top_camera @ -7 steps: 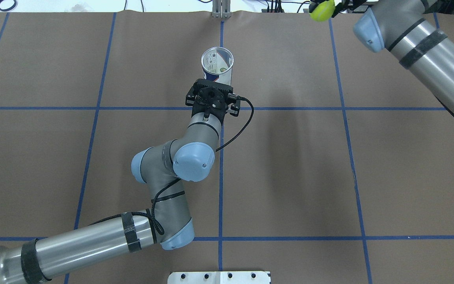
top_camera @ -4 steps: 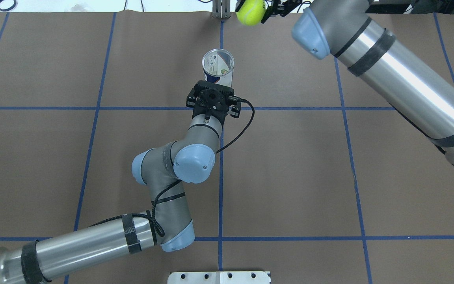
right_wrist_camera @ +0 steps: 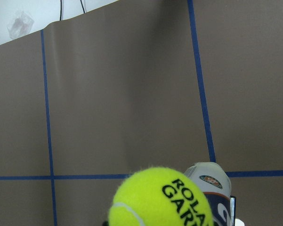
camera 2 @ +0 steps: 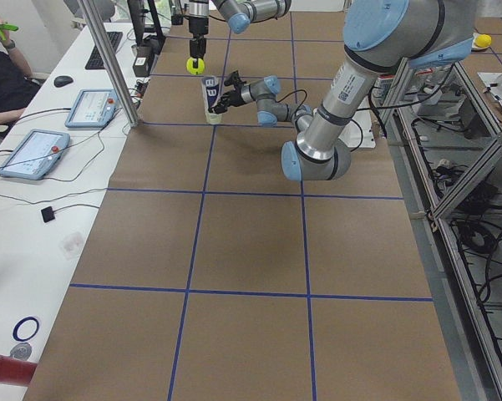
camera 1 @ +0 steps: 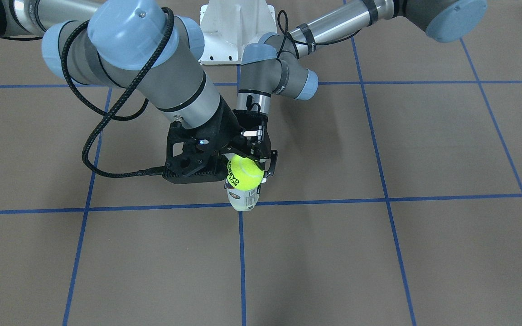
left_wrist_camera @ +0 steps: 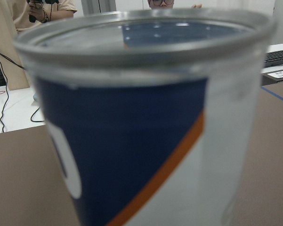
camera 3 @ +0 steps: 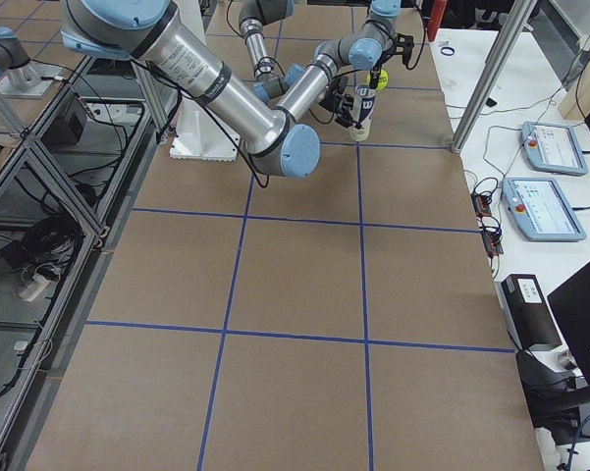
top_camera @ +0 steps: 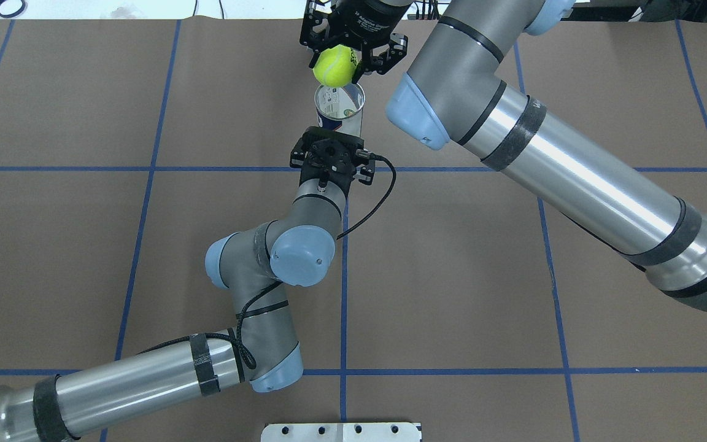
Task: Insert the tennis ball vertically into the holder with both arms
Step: 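Carry the second ball with the right gripper over the can's opening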
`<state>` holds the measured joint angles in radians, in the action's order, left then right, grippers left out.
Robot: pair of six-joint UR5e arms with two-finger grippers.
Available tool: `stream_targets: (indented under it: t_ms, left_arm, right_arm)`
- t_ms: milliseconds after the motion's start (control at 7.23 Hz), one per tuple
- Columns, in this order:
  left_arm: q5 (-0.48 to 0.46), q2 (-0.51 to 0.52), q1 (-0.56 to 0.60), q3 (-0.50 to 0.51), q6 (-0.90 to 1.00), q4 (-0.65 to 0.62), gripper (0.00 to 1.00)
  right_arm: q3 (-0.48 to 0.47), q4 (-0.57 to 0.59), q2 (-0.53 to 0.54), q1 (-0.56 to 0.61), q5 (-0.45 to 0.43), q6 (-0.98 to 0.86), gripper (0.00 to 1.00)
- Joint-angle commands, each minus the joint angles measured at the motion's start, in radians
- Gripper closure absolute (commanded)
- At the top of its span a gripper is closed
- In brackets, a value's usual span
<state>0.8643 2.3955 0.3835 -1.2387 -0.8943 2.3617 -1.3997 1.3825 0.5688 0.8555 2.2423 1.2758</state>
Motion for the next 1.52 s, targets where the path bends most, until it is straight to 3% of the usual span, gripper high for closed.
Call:
stream_targets:
  t_ms: [0, 415, 1106, 1245, 1383]
  left_arm:
    - [-0.001, -0.001, 0.000, 0.004, 0.000, -0.001, 0.23]
    - [-0.001, -0.001, 0.000, 0.004, 0.000, -0.001, 0.23]
    - [-0.001, -0.006, 0.000, 0.004, -0.002, -0.001, 0.23]
    - [-0.001, -0.007, -0.001, 0.004, -0.002, -0.001, 0.23]
    - [0.001, -0.007, -0.003, 0.004, -0.002, -0.001, 0.23]
  right_arm:
    - [-0.004, 0.003, 0.009, -0.004, 0.002, 0.001, 1.00]
    - [-0.100, 0.061, 0.051, -0.012, 0.007, 0.001, 1.00]
    - [-0.082, 0.061, 0.045, -0.068, -0.061, -0.001, 1.00]
    - [-0.081, 0.061, 0.046, -0.069, -0.061, -0.001, 0.81]
    - [-0.081, 0.061, 0.049, -0.069, -0.059, -0.001, 0.80]
